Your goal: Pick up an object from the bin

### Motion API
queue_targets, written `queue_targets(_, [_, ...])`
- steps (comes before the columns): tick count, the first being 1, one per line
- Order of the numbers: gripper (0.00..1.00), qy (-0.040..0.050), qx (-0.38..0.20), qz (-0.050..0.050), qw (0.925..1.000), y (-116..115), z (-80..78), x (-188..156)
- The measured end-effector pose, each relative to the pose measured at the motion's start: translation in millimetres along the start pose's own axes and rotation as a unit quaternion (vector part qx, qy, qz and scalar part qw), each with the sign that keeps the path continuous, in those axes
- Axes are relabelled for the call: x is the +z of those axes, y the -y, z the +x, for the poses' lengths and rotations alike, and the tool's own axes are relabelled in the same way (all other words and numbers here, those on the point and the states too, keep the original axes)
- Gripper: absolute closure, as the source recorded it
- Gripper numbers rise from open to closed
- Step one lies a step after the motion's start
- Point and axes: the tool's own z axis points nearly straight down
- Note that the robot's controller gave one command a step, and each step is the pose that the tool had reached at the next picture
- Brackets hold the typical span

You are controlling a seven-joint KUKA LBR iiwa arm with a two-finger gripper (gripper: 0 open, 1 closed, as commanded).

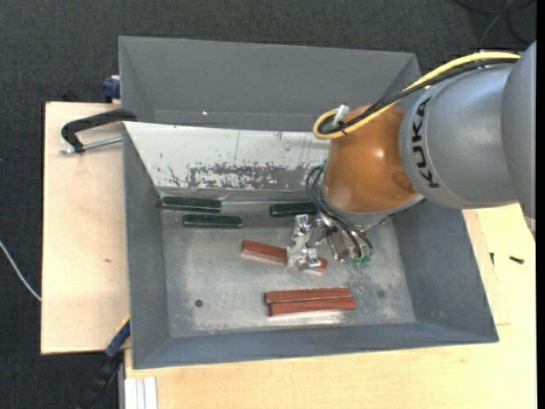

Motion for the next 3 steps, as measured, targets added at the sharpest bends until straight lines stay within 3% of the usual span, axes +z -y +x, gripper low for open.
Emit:
queue_targets(1, [0.0, 0.0, 0.0, 0.0, 1.0, 0.1, 0.0, 0.0])
queue_targets(2, [1.0, 0.0, 0.0, 0.0, 1.0, 0.1, 0.0, 0.0])
queue_targets(3, [0.0, 0.0, 0.0, 0.0, 1.0, 0.1, 0.0, 0.0])
